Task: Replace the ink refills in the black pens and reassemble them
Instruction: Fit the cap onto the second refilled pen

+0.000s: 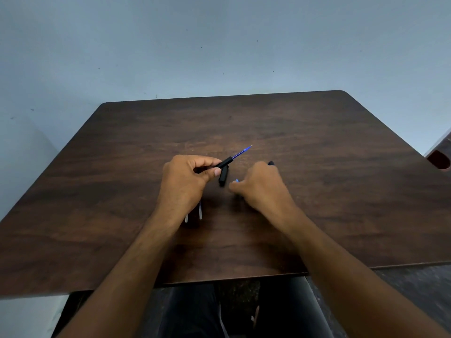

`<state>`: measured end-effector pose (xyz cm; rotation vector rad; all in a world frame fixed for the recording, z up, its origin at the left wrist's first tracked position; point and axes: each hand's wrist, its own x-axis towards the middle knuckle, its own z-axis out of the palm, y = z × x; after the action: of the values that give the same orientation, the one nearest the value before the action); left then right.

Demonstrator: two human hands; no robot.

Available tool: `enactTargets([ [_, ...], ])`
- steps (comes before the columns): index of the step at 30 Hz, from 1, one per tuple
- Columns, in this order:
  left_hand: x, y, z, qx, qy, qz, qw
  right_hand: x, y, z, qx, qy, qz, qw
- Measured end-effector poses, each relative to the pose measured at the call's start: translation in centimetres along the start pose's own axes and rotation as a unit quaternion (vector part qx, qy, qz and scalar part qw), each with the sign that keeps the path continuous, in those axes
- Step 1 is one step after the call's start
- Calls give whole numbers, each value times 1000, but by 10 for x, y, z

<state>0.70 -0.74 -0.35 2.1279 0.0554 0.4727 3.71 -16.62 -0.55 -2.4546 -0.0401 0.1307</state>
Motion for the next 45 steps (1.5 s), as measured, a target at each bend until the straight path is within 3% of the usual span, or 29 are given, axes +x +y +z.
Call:
enactTargets([
  [2, 0, 0, -1, -1, -3, -7, 1000, 3, 9, -10, 154, -50, 44, 986],
  [7, -1, 1, 2, -7, -9, -11, 1000, 3, 27, -34, 431, -42, 46, 900],
  [12, -3, 1, 3, -5, -11, -9, 1000, 5, 32, -51, 548, 4, 33, 836],
  [17, -4, 2, 1, -4, -12, -6, 1000, 4, 34, -54, 601, 53, 11, 797],
  [38, -3, 10, 2, 14, -25, -36, 999, 2, 26, -48, 572, 15, -2, 820],
  [45, -3, 12, 1, 9, -25, -47, 999, 0, 26, -58, 579, 40, -2, 814],
])
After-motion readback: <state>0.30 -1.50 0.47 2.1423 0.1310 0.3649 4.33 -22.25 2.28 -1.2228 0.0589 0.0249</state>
